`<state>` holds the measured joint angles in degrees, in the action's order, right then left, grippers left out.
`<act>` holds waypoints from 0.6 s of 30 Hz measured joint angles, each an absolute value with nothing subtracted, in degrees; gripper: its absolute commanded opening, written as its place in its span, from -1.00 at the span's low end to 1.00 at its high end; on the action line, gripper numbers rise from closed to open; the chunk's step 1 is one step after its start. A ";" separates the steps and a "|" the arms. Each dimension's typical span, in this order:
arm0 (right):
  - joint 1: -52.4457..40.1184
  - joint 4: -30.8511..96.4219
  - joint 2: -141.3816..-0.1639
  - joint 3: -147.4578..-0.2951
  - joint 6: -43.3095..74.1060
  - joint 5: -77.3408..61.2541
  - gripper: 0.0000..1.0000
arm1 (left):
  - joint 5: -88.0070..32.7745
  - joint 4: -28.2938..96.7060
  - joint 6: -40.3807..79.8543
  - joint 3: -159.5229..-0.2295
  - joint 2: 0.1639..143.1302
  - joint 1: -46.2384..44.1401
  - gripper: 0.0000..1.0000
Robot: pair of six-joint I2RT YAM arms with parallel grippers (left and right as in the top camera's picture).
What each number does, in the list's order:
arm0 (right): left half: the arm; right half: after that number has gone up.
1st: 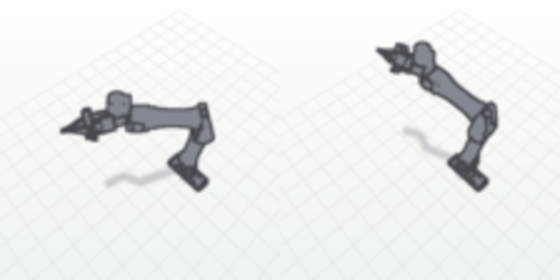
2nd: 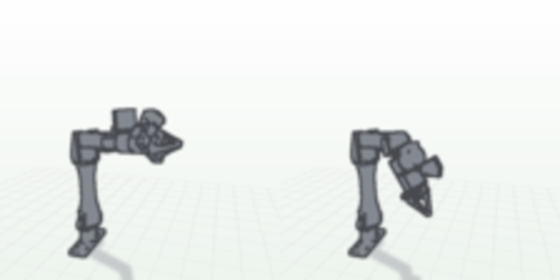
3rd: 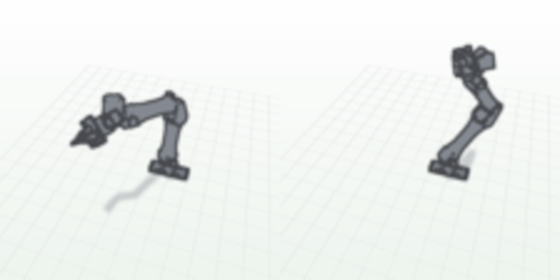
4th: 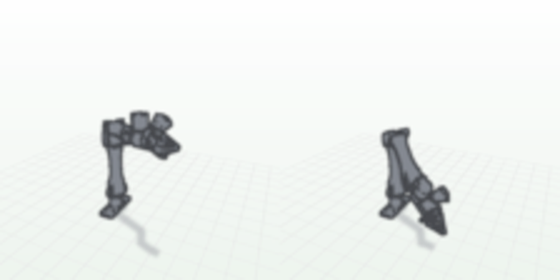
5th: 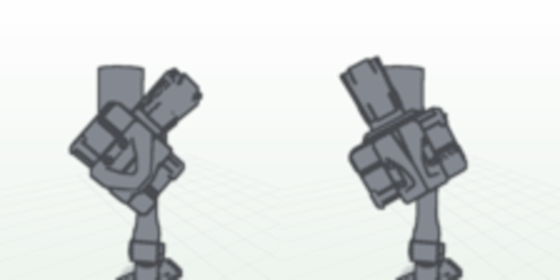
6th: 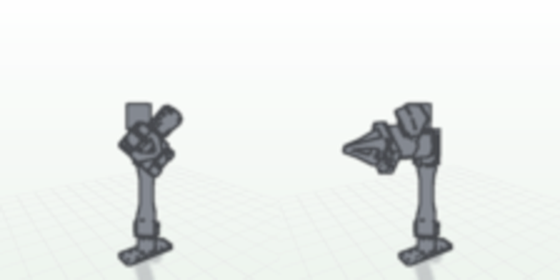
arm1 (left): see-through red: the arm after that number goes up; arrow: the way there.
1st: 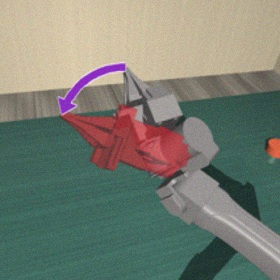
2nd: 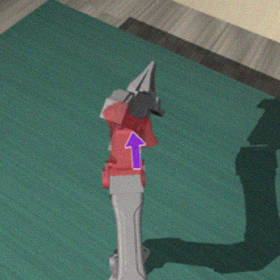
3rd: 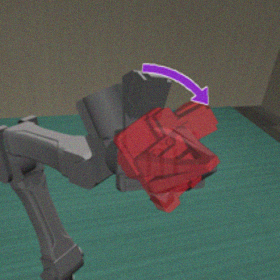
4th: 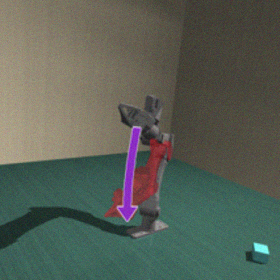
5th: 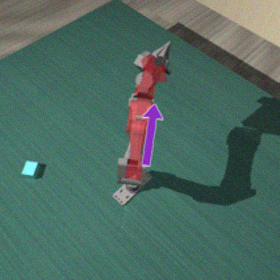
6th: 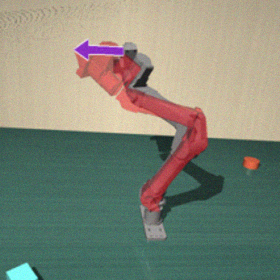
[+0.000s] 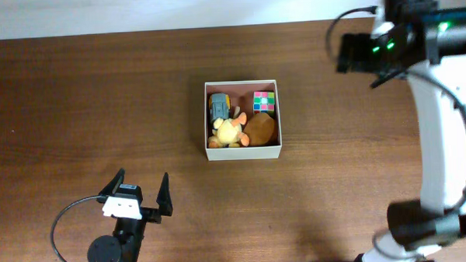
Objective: Pack container
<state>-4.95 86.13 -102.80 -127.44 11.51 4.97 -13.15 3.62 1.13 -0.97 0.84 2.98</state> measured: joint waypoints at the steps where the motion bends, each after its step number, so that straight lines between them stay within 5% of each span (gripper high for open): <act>1: -7.25 86.35 -100.99 -127.44 11.25 5.21 0.97 | -13.13 3.62 1.13 -0.97 0.84 2.98 0.98; 9: -17.52 75.33 -83.94 -118.17 10.07 6.17 0.97 | -13.15 3.62 1.13 -0.97 0.84 2.98 0.98; 18: -9.28 35.86 -51.55 -73.47 9.65 4.14 0.97 | -13.15 3.62 1.13 -0.97 0.84 2.98 0.98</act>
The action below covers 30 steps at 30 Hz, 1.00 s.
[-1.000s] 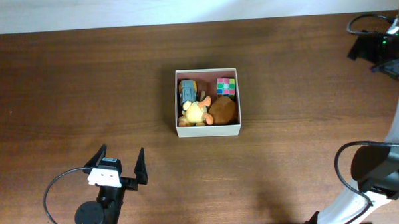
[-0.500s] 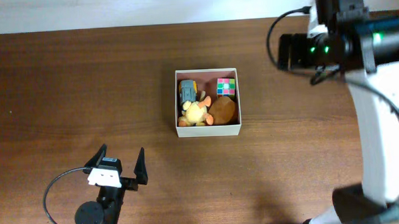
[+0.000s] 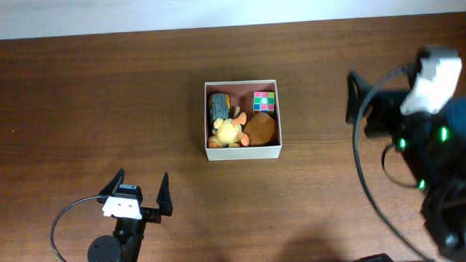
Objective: Pack container
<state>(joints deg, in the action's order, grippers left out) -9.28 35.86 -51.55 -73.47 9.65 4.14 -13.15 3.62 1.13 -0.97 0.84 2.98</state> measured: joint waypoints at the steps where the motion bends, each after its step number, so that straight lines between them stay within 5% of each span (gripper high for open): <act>1: -7.75 31.22 -48.42 -67.81 9.61 3.03 0.97 | -13.15 3.64 1.13 -0.97 0.84 2.98 0.98; 13: -4.14 -15.00 -23.35 -18.35 6.63 -4.10 0.97 | -13.15 3.62 1.13 -0.97 0.82 2.98 0.98; 30: -4.14 -17.52 -2.13 -1.87 5.98 -5.13 0.97 | -13.15 3.62 1.13 -0.97 0.80 2.98 0.98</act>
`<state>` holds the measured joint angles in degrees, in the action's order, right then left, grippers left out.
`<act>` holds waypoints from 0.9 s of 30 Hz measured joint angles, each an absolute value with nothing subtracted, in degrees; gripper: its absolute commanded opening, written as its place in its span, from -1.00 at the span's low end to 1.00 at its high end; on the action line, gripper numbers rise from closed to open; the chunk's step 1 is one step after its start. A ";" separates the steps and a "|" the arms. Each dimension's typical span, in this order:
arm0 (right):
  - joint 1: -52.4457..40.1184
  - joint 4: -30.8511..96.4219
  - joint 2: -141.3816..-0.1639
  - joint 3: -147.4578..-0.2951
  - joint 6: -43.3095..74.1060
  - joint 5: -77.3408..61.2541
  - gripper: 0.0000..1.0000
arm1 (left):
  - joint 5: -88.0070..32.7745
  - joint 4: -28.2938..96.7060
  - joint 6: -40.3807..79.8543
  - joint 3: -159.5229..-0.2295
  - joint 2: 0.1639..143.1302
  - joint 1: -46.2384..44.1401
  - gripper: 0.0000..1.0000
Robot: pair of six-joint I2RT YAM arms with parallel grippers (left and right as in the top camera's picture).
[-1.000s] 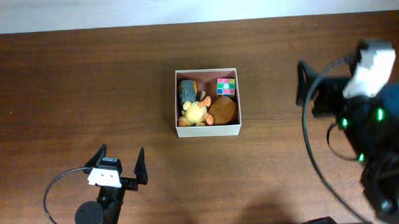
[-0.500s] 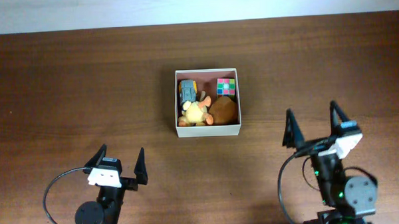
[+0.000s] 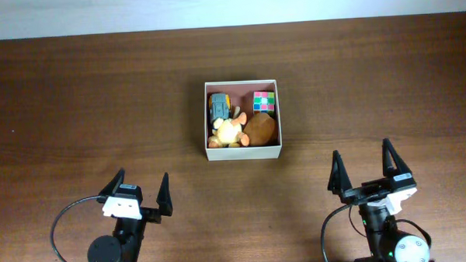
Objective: Pack container
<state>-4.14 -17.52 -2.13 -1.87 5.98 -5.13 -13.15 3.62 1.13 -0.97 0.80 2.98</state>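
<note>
A white open box (image 3: 204, 116) sits in the middle of the wooden table. Inside it lie a grey-blue toy car (image 3: 218, 108), a yellow plush duck (image 3: 227, 131), a brown round toy (image 3: 260, 129) and a colourful puzzle cube (image 3: 264, 101). My left gripper (image 3: 136, 189) stands open near the front left edge, empty. At the front right my right gripper (image 3: 362, 166) is also open and empty. Both are well short of the box.
The dark wooden table (image 3: 84, 97) stretches around the box. A black cable (image 3: 62, 230) loops beside the left arm's base. A pale wall strip runs along the far edge.
The right arm has come down from the right side of the table to the front right edge, where its gripper now stands open. The left arm and the box's contents are unchanged.
The right arm was first raised at the back right corner, away from the box. Then it was lower along the right side, blurred. Now it rests at the front right, open, mirroring the left arm. The box held the same items throughout.
</note>
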 measured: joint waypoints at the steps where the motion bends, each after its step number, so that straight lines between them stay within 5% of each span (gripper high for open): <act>1: -4.14 -16.19 -1.45 -1.43 6.00 -5.10 0.97 | -13.15 3.62 1.13 -0.97 0.80 2.98 0.98; 17: -4.14 3.79 -0.91 -0.58 5.98 -4.16 0.97 | -13.15 3.62 1.13 -0.97 0.78 2.98 0.98; 27: -4.14 3.88 -0.84 -0.58 5.98 -3.68 0.98 | -13.15 3.62 1.13 -0.97 0.80 2.98 0.98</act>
